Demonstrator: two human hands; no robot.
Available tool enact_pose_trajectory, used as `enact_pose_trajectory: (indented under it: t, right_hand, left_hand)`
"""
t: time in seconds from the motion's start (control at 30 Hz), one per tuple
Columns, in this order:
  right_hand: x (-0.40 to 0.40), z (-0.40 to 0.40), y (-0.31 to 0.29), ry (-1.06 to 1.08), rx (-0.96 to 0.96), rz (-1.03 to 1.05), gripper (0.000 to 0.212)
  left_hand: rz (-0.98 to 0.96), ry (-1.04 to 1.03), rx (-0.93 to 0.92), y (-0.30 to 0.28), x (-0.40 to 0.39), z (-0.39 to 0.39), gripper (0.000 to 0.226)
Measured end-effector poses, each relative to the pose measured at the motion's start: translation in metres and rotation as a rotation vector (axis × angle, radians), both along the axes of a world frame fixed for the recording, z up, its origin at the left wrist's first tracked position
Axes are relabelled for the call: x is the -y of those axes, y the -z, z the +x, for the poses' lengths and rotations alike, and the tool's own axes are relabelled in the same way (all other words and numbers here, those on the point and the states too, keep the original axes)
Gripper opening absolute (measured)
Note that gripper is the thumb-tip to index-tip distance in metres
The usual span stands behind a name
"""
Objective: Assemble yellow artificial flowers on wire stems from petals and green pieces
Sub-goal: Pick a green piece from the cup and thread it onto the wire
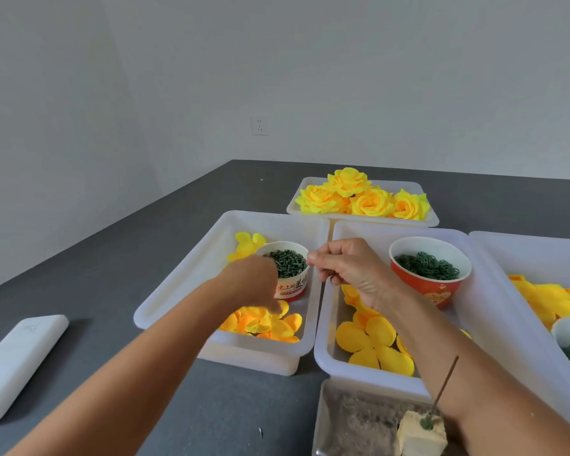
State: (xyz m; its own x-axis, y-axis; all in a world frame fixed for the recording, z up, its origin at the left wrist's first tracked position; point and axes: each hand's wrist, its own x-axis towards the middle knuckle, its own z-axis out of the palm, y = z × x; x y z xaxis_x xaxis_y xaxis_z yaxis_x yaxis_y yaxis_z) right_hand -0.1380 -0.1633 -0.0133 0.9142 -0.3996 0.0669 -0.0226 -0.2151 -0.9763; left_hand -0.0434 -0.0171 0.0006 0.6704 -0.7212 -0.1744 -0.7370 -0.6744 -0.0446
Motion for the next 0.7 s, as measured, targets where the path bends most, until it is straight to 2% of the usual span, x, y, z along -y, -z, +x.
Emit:
enact_pose_trajectory:
  t: [0.07, 0.17, 0.33, 0.7]
  right_hand:
    - [0.000, -0.002, 0.001, -0.029, 0.004, -0.056, 0.013]
    - [-0.002, -0.003, 0.004, -0.057, 0.008, -0.117, 0.014]
    - [-0.001, -0.002, 0.008, -0.063, 0.018, -0.151, 0.013]
    - [0.001, -0.001, 0.013, -0.069, 0.033, -0.180, 0.012]
  left_hand:
    - [0.158, 0.011, 0.000, 0.008, -0.003, -0.003, 0.043]
    - [0.224, 0.018, -0.019, 0.012, -0.004, -0.005, 0.032]
    - [0.204, -0.068, -0.100, 0.013, -0.006, -0.010, 0.047]
    - [0.082, -0.141, -0.004, 0.010, -0.009, -0.002, 0.036]
